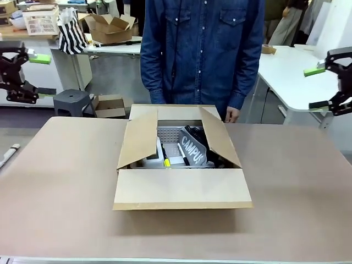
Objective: Pack the gift set into the box.
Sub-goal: Lift both hands away from the flaps of the Package Box, then press and hold the closed box until the human finishes sealing it.
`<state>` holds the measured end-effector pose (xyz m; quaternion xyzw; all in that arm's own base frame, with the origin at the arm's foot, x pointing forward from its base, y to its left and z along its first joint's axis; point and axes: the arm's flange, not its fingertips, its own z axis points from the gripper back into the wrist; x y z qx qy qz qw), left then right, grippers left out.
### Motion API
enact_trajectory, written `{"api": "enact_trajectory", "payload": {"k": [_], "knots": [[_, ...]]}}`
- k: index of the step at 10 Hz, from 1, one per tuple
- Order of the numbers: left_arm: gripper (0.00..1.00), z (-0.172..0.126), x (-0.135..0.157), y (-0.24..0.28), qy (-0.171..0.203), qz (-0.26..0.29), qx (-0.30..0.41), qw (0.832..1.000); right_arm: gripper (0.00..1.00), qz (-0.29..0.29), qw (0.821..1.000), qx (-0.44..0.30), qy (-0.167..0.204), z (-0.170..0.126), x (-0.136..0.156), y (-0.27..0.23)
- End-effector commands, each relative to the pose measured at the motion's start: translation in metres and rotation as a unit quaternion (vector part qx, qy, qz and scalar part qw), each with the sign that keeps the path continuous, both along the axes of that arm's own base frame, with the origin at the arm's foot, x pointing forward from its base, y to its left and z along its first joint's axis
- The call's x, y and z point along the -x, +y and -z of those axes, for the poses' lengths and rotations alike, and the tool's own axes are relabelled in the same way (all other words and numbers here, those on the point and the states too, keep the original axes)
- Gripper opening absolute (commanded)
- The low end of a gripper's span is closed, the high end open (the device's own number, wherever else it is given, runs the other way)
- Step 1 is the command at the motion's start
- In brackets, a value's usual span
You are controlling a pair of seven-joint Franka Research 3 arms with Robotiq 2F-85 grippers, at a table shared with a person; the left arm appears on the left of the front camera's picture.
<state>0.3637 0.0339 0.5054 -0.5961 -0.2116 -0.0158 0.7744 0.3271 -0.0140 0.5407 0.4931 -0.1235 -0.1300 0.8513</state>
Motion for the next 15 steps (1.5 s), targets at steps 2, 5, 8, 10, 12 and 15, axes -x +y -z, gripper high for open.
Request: {"api": "enact_trajectory", "payload": {"k": [2,5,8,10,12,15], "knots": [[1.00,-0.0058,0.0050,-0.0019,0.001,-0.012,-0.001,1.000,1.00,-0.001,1.000,-0.005,-0.018,-0.0034,0.0031,-0.0037],[1.00,-0.0058,0.0050,-0.0019,0.001,-0.012,-0.001,1.000,1.00,-0.001,1.000,-0.005,-0.018,-0.0034,0.0031,-0.0037],[1.00,-0.0058,0.0050,-0.0019,0.001,-0.012,-0.001,1.000,1.00,-0.001,1.000,-0.005,-0.018,-0.0034,0.0031,-0.0037],[1.00,-0.0058,0.0050,-0.0019,0.001,-0.012,-0.001,1.000,1.00,-0.001,1.000,-0.005,-0.018,-0.0034,0.0031,-0.0037],[1.00,-0.0058,0.0050,-0.0019,0.001,-0.012,-0.001,1.000,1.00,-0.001,1.000,-0.005,-0.018,-0.0034,0.0031,-0.0037],[1.00,-0.0058,0.0050,-0.0019,0.001,-0.012,-0.001,1.000,1.00,-0.001,1.000,-0.005,-0.018,-0.0034,0.0031,-0.0037]]}}
